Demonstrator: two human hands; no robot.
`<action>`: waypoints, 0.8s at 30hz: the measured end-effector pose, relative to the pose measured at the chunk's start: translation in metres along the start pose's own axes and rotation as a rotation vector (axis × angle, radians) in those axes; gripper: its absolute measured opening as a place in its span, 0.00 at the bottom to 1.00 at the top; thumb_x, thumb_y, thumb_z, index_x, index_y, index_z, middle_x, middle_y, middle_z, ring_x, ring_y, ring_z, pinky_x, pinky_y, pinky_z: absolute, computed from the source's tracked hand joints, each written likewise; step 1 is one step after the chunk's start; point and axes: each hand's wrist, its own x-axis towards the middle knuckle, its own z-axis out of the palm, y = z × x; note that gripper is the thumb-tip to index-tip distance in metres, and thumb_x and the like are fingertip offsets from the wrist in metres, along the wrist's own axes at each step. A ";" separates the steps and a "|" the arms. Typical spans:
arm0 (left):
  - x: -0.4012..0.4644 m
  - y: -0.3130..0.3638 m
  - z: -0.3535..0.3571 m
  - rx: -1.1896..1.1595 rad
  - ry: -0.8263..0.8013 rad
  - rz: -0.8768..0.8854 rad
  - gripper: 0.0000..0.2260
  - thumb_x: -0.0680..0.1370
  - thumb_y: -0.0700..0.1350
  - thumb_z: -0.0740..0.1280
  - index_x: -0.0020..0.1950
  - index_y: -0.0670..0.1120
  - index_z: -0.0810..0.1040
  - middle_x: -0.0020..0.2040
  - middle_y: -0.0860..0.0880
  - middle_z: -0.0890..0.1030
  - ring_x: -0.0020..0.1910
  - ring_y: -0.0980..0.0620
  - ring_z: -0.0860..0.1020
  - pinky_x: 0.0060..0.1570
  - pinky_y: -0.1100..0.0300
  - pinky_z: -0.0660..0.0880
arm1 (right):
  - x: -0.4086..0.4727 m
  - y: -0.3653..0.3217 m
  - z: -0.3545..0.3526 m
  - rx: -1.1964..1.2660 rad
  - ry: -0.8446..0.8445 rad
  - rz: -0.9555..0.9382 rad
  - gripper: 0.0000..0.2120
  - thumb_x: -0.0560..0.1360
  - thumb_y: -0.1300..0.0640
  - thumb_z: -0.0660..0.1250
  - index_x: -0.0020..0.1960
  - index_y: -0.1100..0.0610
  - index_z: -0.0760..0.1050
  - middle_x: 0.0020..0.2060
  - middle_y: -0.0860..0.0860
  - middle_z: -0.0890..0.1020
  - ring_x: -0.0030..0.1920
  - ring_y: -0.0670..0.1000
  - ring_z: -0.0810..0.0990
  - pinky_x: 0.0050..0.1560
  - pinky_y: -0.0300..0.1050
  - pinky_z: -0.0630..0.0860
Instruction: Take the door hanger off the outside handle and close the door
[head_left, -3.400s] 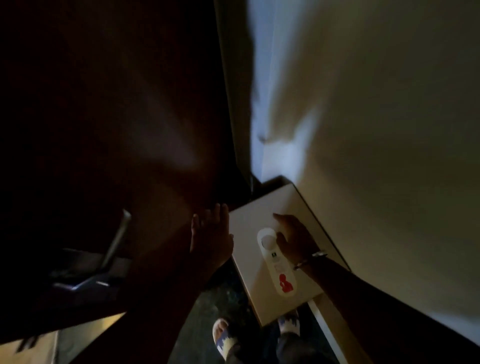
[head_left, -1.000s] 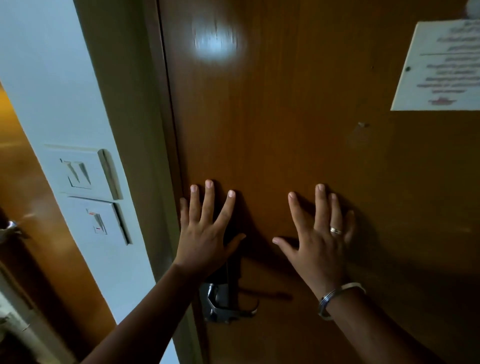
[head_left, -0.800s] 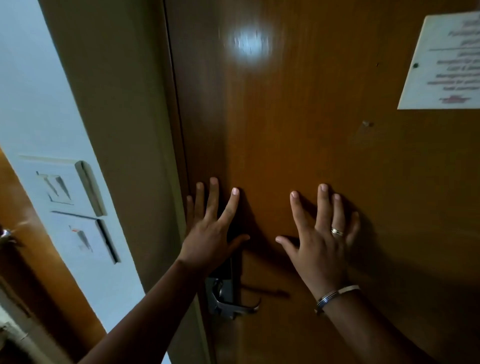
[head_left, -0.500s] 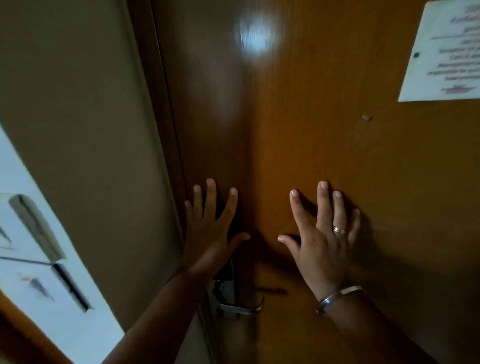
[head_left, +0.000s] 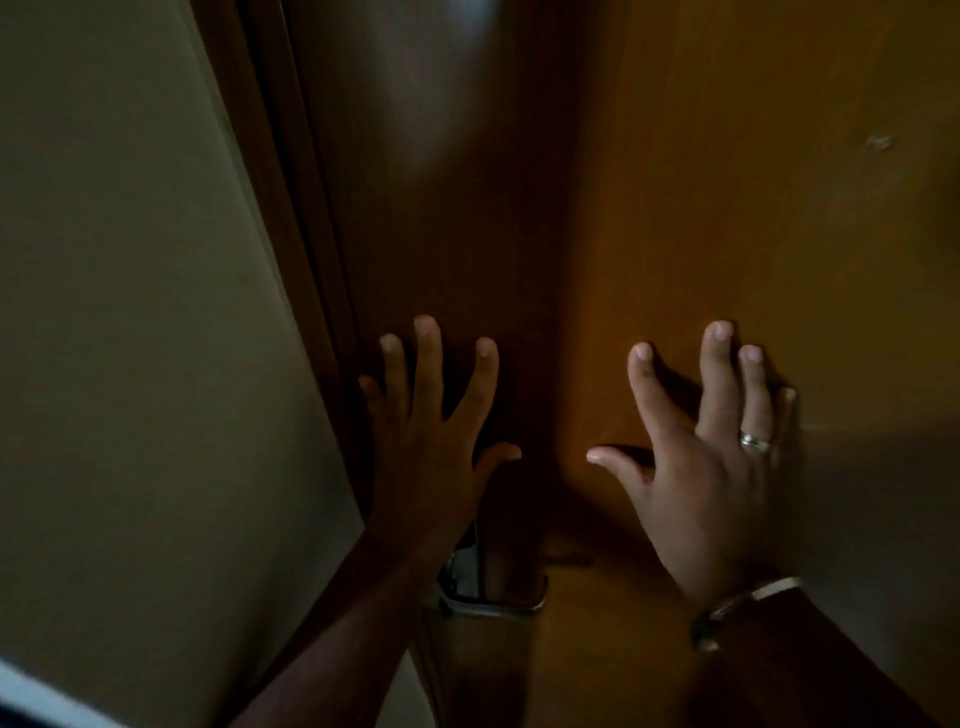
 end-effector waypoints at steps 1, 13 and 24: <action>0.001 0.001 0.001 -0.002 0.004 -0.001 0.45 0.69 0.63 0.69 0.77 0.56 0.45 0.77 0.40 0.45 0.75 0.38 0.38 0.67 0.29 0.47 | 0.001 -0.002 0.001 0.008 -0.007 0.014 0.48 0.60 0.41 0.77 0.74 0.42 0.57 0.77 0.57 0.53 0.76 0.61 0.50 0.71 0.70 0.53; -0.003 0.009 -0.024 0.046 -0.165 -0.044 0.48 0.72 0.64 0.70 0.79 0.54 0.40 0.79 0.39 0.42 0.77 0.34 0.42 0.70 0.30 0.51 | 0.003 -0.008 -0.029 -0.076 -0.147 -0.027 0.47 0.65 0.42 0.74 0.75 0.42 0.51 0.77 0.61 0.52 0.75 0.65 0.52 0.68 0.70 0.60; 0.001 0.039 -0.094 0.186 -0.314 -0.049 0.49 0.72 0.69 0.63 0.77 0.55 0.32 0.78 0.43 0.32 0.76 0.41 0.32 0.73 0.39 0.36 | 0.018 0.017 -0.088 -0.083 -0.099 -0.237 0.49 0.64 0.37 0.71 0.77 0.52 0.52 0.76 0.63 0.55 0.74 0.66 0.56 0.70 0.69 0.53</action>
